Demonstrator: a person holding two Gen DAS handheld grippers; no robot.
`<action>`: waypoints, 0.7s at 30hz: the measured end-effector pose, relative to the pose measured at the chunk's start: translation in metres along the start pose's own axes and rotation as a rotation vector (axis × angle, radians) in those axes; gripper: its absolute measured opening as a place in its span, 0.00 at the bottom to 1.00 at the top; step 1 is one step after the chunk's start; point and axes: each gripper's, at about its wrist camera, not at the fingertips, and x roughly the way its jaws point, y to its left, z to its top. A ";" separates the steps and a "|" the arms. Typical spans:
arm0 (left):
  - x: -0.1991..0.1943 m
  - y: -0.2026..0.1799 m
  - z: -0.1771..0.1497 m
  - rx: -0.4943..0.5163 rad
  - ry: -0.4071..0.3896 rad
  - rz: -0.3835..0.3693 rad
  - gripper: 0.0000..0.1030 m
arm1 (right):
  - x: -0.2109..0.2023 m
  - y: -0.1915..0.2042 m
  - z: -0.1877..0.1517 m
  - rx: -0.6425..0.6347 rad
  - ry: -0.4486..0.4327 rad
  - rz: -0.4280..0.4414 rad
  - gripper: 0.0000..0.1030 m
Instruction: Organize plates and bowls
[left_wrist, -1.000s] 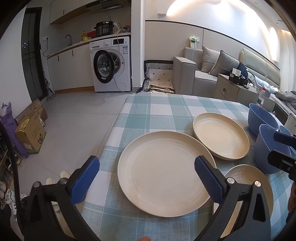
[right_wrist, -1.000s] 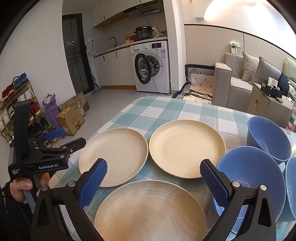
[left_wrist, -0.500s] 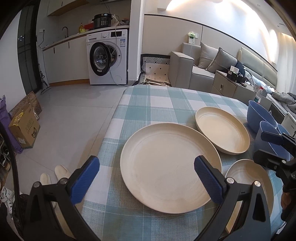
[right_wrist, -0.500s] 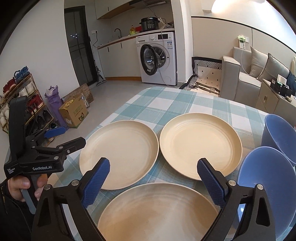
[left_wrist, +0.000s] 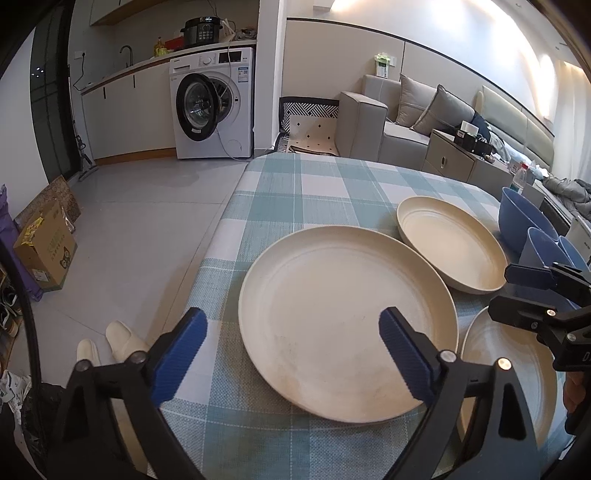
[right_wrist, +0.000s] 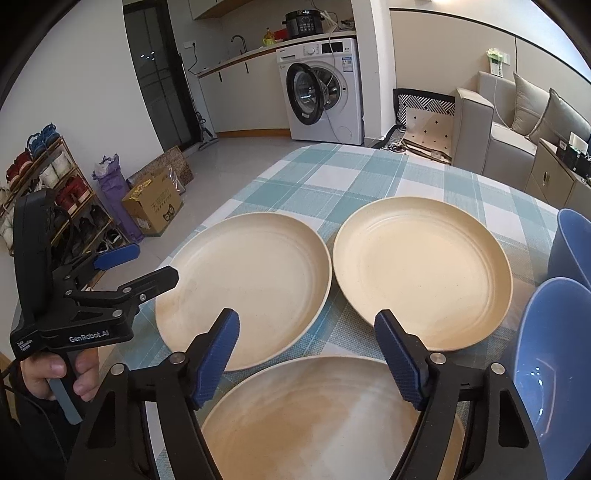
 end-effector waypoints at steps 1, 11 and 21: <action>0.001 0.001 0.000 -0.003 0.005 0.000 0.91 | 0.001 0.001 0.000 -0.001 0.003 0.004 0.76; 0.013 0.008 -0.005 -0.036 0.048 -0.027 0.84 | 0.019 0.006 -0.001 0.003 0.049 0.046 0.63; 0.027 0.018 -0.013 -0.069 0.092 -0.015 0.75 | 0.038 0.008 -0.001 0.006 0.100 0.053 0.58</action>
